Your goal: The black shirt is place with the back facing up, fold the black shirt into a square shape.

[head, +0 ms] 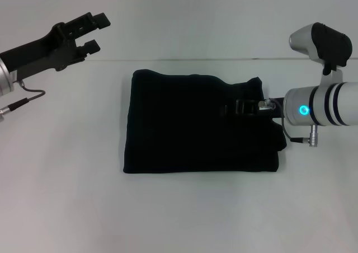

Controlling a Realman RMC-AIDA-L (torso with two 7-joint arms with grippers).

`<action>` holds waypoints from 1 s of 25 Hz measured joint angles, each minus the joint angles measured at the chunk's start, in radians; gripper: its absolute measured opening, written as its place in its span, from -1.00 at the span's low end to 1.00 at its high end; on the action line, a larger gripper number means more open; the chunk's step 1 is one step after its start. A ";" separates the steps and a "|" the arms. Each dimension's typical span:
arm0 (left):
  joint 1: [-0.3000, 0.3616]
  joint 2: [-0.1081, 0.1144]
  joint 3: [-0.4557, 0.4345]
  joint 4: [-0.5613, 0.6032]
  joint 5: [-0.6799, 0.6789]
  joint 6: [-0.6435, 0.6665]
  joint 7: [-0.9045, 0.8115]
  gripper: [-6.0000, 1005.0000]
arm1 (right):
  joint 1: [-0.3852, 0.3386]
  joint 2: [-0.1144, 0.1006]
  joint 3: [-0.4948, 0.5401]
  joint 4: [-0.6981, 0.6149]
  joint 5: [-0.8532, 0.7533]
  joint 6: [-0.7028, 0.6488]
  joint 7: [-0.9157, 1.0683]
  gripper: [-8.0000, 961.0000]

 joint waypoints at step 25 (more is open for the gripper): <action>0.016 0.009 -0.060 -0.040 -0.014 -0.006 -0.001 0.76 | -0.057 -0.010 -0.021 -0.330 -0.107 -0.260 0.273 -0.89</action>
